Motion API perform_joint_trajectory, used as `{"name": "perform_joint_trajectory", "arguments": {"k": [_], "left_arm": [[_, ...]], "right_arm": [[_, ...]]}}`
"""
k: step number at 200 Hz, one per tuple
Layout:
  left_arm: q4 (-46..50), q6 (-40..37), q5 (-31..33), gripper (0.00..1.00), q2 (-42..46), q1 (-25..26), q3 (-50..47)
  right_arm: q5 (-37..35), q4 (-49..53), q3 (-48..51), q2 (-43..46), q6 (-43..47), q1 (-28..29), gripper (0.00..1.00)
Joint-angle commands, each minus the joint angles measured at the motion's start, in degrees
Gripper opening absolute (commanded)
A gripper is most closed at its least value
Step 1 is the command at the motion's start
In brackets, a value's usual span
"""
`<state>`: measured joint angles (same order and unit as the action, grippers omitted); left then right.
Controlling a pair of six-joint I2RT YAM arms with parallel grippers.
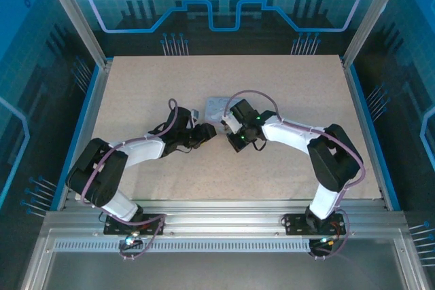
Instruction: Unlock a padlock with a key
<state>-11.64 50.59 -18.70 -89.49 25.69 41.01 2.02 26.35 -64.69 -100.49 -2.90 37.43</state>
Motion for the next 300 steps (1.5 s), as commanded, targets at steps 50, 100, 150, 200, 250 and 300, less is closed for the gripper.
{"name": "perform_joint_trajectory", "arguments": {"k": [50, 100, 150, 200, 250, 300], "left_arm": [[1.3, -1.5, -0.7, 0.49, 1.1, -0.8, 0.2], [1.6, -1.6, -1.0, 0.49, 0.6, -0.9, 0.5], [1.7, -1.8, -1.1, 0.50, 1.5, -1.3, 0.4], [3.0, -2.2, -1.9, 0.55, 3.2, -1.3, -0.2], [7.2, -2.5, -3.6, 0.61, 5.8, -1.2, -1.1], [11.5, -3.2, -3.9, 0.66, 8.2, -1.3, -2.5]], "right_arm": [[2.5, 2.1, -1.9, -2.2, 2.0, 0.3, 0.00], [2.1, 2.1, -2.1, -3.2, 2.1, 0.4, 0.00], [0.7, 2.4, -1.7, -0.7, 3.4, 0.4, 0.00], [-1.9, 5.2, -2.3, -0.8, 8.5, 0.3, 0.00], [-3.2, 7.0, -3.8, -0.8, 13.5, 0.0, 0.00], [-2.7, 9.5, -5.6, -1.7, 19.1, 0.1, 0.01]]}}
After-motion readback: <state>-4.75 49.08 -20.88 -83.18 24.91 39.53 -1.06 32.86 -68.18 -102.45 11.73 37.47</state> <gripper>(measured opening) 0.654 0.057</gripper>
